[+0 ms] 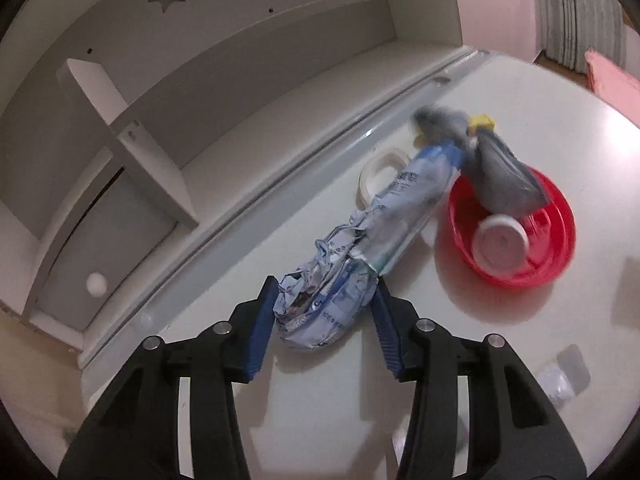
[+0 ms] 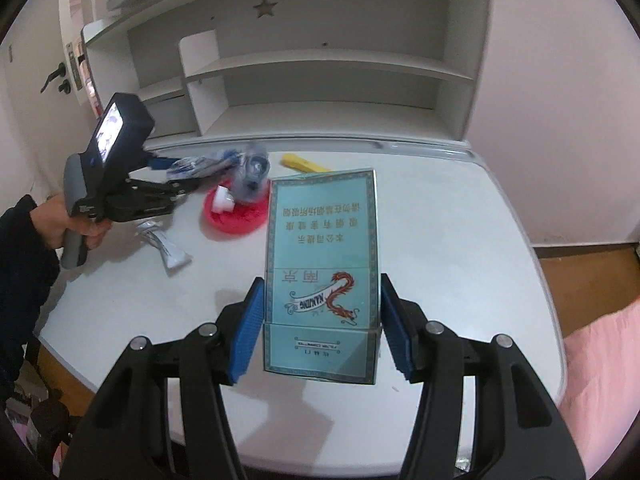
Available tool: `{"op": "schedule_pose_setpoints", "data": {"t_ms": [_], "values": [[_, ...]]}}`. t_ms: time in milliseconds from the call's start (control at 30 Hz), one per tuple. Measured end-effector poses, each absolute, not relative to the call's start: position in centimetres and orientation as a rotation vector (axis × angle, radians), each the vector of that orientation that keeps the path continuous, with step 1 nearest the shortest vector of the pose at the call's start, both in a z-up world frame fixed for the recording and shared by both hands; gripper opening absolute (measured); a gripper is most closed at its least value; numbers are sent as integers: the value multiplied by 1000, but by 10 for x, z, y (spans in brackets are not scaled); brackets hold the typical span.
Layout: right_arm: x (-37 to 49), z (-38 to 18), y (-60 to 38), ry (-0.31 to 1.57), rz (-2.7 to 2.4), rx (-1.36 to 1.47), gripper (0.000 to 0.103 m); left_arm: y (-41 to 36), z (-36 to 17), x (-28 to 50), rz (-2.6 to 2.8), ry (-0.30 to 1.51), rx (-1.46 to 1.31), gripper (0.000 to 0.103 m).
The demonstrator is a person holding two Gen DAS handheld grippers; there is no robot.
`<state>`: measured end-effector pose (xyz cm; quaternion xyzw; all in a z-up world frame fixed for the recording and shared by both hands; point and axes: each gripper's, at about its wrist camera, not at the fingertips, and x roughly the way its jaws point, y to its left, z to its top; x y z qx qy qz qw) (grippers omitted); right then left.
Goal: Collect trash
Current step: 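Grasp the teal card box with right tool while left tool grasps blue snack bag, then carry both items to the bin and open both tools over it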
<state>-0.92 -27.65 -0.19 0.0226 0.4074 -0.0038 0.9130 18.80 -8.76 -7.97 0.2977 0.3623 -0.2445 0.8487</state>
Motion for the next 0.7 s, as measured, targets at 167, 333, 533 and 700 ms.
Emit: {"op": "schedule_pose_setpoints", "data": {"t_ms": [167, 333, 533, 700], "values": [[-42, 0, -316, 817, -71, 124, 55, -75, -53, 159, -460, 747, 622, 44], [-89, -13, -376, 812, -183, 248, 55, -80, -13, 117, -436, 746, 522, 45], [-171, -48, -464, 813, -422, 407, 55, -179, 9, 36, -701, 696, 486, 45], [-257, -86, -531, 822, -618, 549, 55, -301, -3, -51, -1022, 660, 525, 45]]}}
